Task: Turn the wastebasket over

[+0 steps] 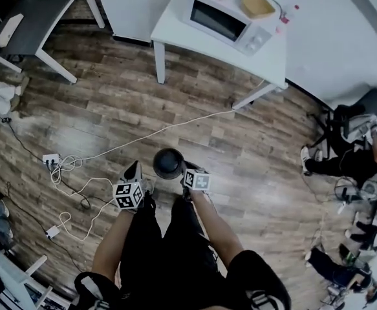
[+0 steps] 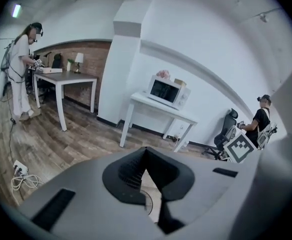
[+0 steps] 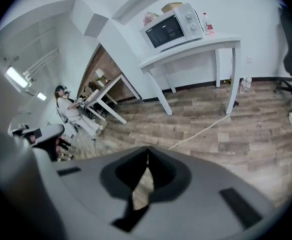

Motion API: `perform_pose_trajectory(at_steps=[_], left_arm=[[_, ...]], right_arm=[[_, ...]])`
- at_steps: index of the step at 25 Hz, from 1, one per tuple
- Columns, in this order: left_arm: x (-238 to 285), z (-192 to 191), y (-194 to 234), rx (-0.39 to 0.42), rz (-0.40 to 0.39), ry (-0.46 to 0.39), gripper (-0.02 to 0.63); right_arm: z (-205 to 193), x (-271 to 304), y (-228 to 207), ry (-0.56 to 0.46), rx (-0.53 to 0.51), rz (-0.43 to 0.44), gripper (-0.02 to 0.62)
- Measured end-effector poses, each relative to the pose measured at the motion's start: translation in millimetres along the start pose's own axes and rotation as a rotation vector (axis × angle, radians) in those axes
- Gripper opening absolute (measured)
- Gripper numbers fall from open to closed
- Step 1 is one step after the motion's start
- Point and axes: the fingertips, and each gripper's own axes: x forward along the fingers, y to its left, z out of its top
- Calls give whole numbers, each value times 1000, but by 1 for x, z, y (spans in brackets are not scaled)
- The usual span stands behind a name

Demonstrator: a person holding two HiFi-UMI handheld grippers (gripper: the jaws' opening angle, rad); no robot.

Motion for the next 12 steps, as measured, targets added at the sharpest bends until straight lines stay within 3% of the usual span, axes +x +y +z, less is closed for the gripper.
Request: perform_pose_trajectory(at_steps=[7, 12], left_arm=[[-69, 71, -86, 115, 8, -196, 34], [-115, 102, -124, 151, -42, -298, 34]], right_arm=[[69, -90, 47, -153, -138, 111, 34], [87, -149, 81, -252, -204, 159, 34]])
